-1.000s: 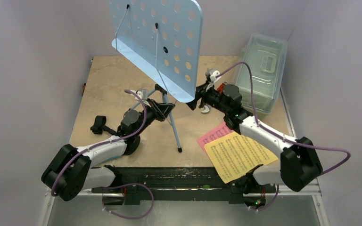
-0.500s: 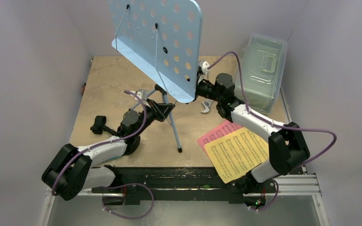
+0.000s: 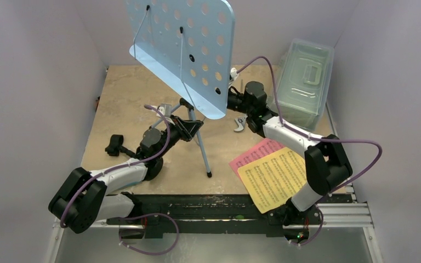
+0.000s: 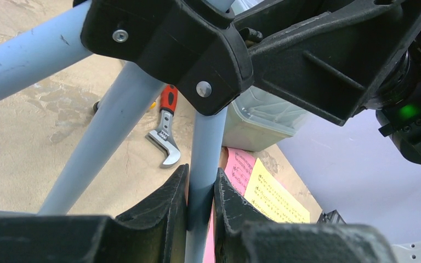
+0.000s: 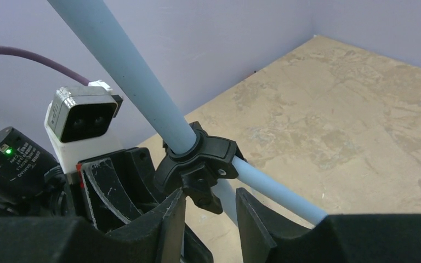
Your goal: Set up the instrument practice props
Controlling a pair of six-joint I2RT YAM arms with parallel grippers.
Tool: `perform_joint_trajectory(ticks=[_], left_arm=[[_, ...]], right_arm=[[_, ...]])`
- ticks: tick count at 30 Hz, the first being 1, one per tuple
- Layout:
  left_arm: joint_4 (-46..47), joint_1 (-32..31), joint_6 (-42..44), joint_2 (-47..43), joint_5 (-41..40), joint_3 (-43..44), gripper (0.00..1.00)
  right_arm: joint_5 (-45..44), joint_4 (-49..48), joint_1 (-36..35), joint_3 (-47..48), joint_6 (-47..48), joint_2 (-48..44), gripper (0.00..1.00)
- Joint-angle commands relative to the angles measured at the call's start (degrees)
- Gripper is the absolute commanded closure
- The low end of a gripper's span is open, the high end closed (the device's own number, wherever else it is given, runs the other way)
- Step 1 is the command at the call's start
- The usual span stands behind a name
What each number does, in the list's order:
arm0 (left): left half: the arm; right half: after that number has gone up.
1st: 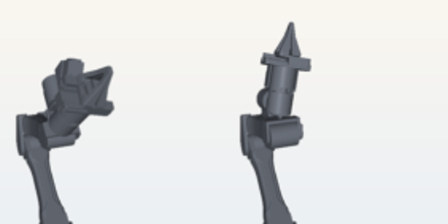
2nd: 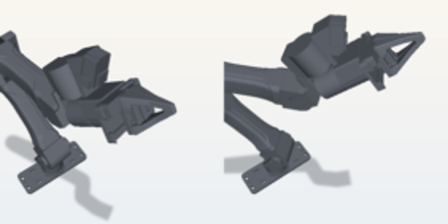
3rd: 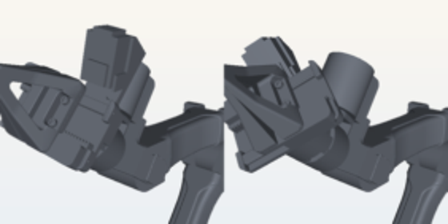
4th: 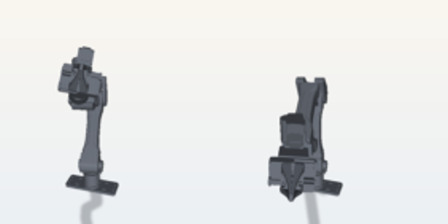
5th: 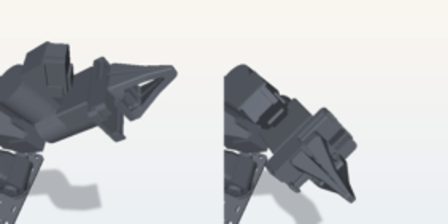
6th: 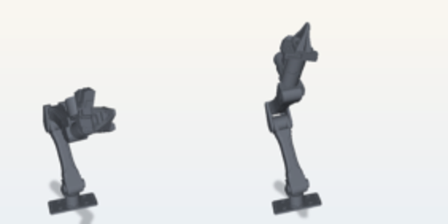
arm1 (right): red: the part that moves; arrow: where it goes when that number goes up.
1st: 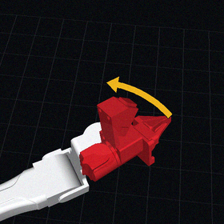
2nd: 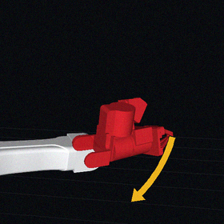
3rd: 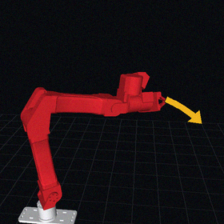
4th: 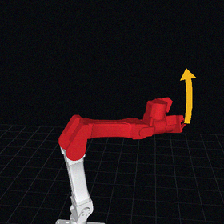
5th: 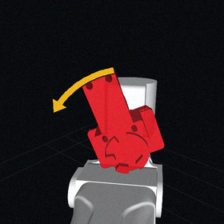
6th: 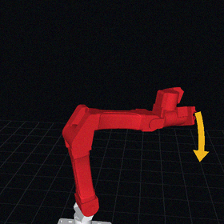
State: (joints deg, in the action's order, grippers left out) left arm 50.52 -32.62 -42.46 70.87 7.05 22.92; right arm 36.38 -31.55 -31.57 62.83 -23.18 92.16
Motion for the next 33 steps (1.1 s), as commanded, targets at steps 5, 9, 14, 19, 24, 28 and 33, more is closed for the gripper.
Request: perform_joint_trajectory(ticks=[5,9,14,19,24,28,33], left_arm=[[-14.4,0.4,-4.2,2.7,0.1,-2.8,1.0],[-14.4,0.4,-4.2,2.9,-0.1,-2.7,1.0],[-14.1,0.4,-4.5,3.3,-0.2,-2.7,1.0],[-14.3,0.4,-4.8,2.9,-0.2,-2.8,1.0],[-15.1,0.4,-4.5,2.0,-0.5,-2.7,1.0],[-15.2,0.4,-4.5,2.0,-0.2,-2.4,1.0],[-16.4,0.4,-4.0,1.4,0.0,-1.8,1.0]], right_arm=[[-1.1,-2.1,-0.3,2.4,-13.9,0.5,0.94],[-4.9,0.6,0.9,0.5,-37.5,1.1,1.0],[-4.0,-34.4,0.3,-10.0,-83.4,5.6,1.0],[-3.4,-48.0,0.0,-8.9,-91.5,6.3,0.71],[-4.1,-41.7,0.0,-11.6,-81.2,-1.4,0.47],[-4.4,-31.5,-0.1,-13.9,-65.7,-7.8,0.38],[-2.0,-17.8,0.0,-15.1,-46.0,-14.0,0.27]])
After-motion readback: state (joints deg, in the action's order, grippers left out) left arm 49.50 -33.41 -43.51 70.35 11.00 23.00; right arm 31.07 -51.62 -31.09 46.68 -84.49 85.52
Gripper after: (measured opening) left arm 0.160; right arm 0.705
